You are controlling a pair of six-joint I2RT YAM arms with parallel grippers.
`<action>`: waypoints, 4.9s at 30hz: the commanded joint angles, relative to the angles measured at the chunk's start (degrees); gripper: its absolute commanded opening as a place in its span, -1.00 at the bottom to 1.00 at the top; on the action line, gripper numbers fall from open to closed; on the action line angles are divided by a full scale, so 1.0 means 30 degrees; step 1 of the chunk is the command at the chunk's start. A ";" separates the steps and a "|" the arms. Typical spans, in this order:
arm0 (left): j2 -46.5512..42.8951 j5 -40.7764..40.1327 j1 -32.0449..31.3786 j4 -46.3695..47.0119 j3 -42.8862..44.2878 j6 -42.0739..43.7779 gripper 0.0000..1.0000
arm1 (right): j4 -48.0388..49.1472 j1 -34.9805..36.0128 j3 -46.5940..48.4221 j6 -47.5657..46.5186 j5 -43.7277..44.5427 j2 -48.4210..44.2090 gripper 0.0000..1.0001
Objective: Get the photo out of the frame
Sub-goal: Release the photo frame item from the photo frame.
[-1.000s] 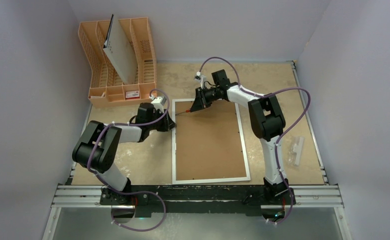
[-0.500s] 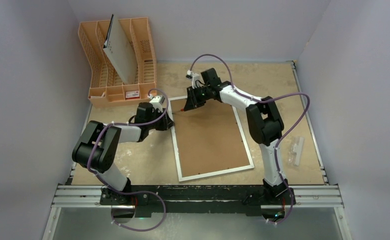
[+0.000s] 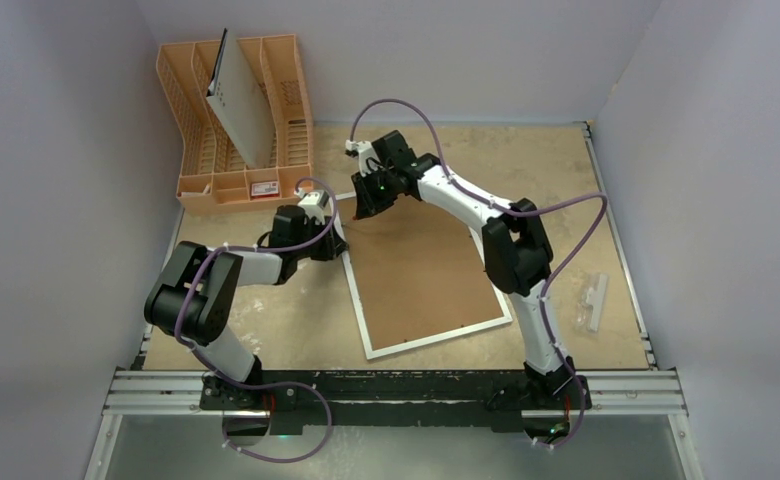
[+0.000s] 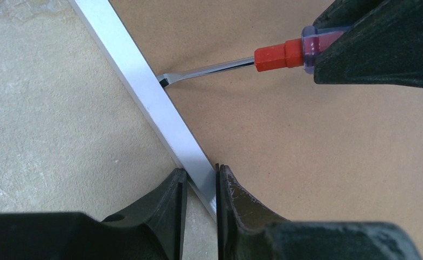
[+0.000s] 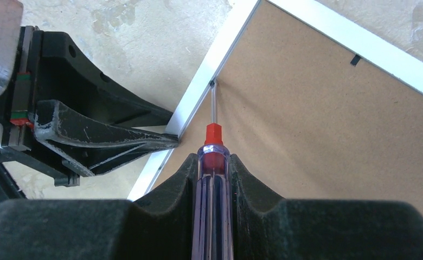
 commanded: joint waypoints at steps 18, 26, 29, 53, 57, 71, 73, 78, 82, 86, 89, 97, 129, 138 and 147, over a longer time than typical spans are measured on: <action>0.0579 0.0982 -0.0480 0.1064 -0.1847 0.0132 -0.93 | -0.0778 0.4337 0.4887 -0.2713 0.3392 0.1474 -1.00; -0.0140 0.0685 -0.0480 0.1582 -0.2597 -0.0438 -0.91 | -0.0046 0.4540 0.4209 -0.2353 0.4253 0.0668 -1.00; -0.0594 0.0696 -0.0480 0.1756 -0.2812 -0.0596 -0.89 | 0.0530 0.4269 0.3370 -0.2069 0.4713 -0.0030 -1.00; -0.7698 -0.2054 0.1093 -0.4525 -0.1998 -0.2011 -0.05 | 0.7868 -0.0431 -0.6361 0.3187 -0.0136 -0.4646 -1.00; -0.7459 -0.2076 0.2177 -0.4641 -0.1140 -0.2494 0.10 | 0.8571 -0.0535 -0.6779 0.3149 -0.0885 -0.4560 -1.00; -0.0959 -0.0866 0.2625 -0.3780 0.3301 -0.3699 0.09 | 0.8873 -0.0523 -0.6848 0.2887 -0.1495 -0.3412 -1.00; -0.0444 -0.1018 0.2654 -0.3707 0.3521 -0.3717 0.09 | 0.8871 -0.0525 -0.6898 0.2810 -0.1473 -0.3333 -1.00; 0.0784 -0.0967 0.2655 -0.3441 0.4069 -0.3941 0.09 | 0.8696 -0.0533 -0.6770 0.2555 -0.2056 -0.2873 -1.00; 0.1621 -0.0916 0.2655 -0.3415 0.4517 -0.3987 0.08 | 0.8787 -0.0533 -0.6838 0.2461 -0.2454 -0.2728 -1.00; 0.2080 -0.1025 0.2655 -0.3590 0.4889 -0.3873 0.07 | 0.8847 -0.0525 -0.6740 0.2424 -0.2668 -0.2606 -1.00; 0.2432 -0.1113 0.2655 -0.3955 0.5173 -0.3688 0.04 | 0.8920 -0.0525 -0.6550 0.2360 -0.2539 -0.2421 -1.00; 0.3352 -0.1787 0.2655 -0.5754 0.6206 -0.2862 -0.15 | 0.8593 -0.0504 -0.6236 0.1707 -0.0933 -0.2854 -1.00; 0.4881 -0.2835 0.2625 -0.9157 0.8030 -0.0995 -0.56 | 0.8290 -0.0647 -0.6139 0.1215 0.0363 -0.3681 -1.00; 0.5040 -0.2619 0.2625 -0.9221 0.8412 -0.0840 -0.56 | 0.9070 -0.0622 -0.6182 0.1272 -0.1215 -0.2926 -1.00; 0.5360 -0.2284 0.2625 -0.9271 0.8711 -0.0847 -0.56 | 0.8758 -0.0504 -0.6061 0.0826 -0.2186 -0.2722 -1.00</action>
